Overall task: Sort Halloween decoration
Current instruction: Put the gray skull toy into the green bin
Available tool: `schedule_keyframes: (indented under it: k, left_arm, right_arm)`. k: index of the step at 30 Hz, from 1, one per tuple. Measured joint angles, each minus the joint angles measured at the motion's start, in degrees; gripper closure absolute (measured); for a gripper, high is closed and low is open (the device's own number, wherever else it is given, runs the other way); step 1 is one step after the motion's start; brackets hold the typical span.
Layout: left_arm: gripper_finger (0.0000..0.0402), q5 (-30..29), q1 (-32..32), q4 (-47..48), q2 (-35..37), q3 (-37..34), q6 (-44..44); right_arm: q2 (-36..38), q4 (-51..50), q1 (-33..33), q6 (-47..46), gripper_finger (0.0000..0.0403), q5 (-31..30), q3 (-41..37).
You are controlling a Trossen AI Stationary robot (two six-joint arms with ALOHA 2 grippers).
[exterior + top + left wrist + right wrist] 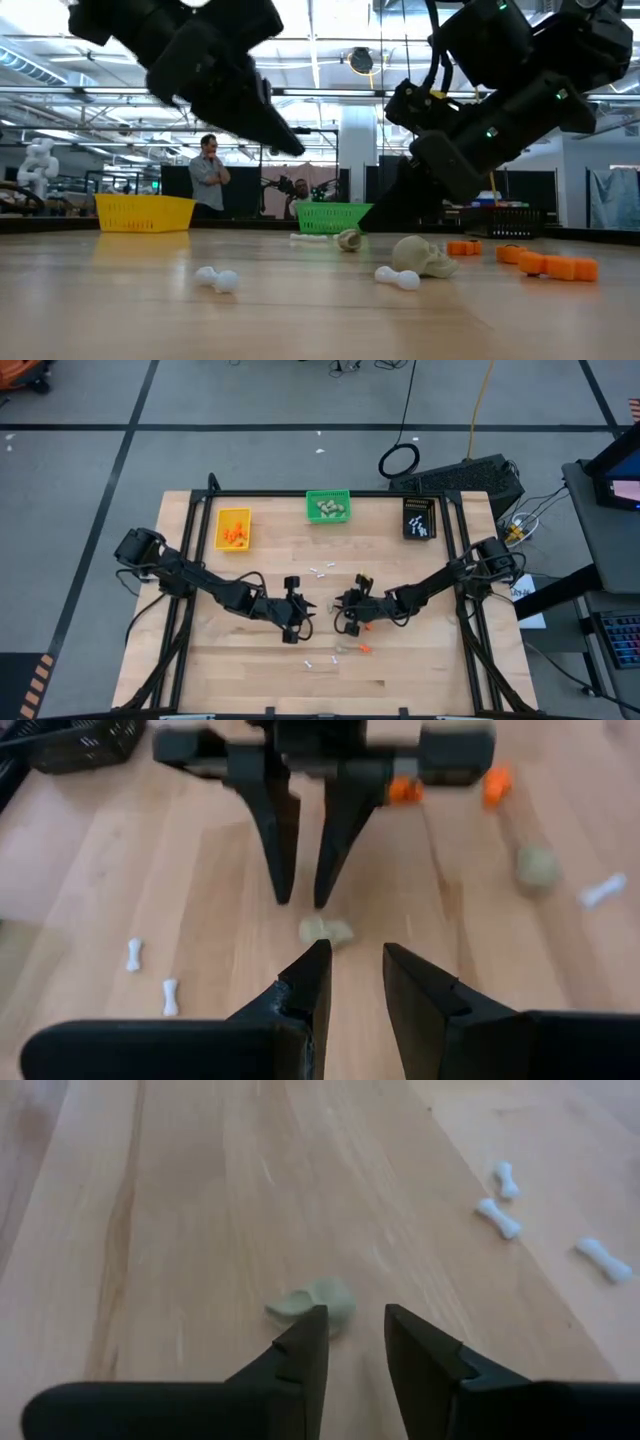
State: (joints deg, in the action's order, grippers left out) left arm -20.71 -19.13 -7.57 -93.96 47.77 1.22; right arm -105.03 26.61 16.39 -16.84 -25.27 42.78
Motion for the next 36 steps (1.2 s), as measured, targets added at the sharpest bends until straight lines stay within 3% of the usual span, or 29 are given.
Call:
schedule_keyframes:
  k: [5, 16, 20, 28, 36]
  left_arm:
    - [0.0311, -0.3, 1.9, -3.5, -3.3, -0.1, -2.8]
    - [0.0304, 8.5, 6.6, -9.2, -9.1, 0.0, -4.0]
    - [0.0266, 12.4, 8.8, -14.0, -12.9, 0.0, -5.1]
    - [0.0168, 12.5, 10.1, -21.9, -17.5, 0.0, -1.2]
    - [0.0131, 13.0, 8.4, -22.3, -17.5, 0.0, 2.8]
  right_arm:
    - [0.0, 0.2, -0.1, 0.5, 0.0317, 0.0, 0.0]
    - [0.0, -1.0, -0.2, 2.6, 0.0317, 0.0, 0.0]
    - [2.0, -5.5, 0.3, 2.7, 0.0317, 0.0, 0.0]
    - [11.2, -18.6, 3.7, -2.3, 0.0317, -0.2, 0.0]
    - [14.7, -19.2, 7.5, -2.8, 0.0317, -1.4, 0.0]
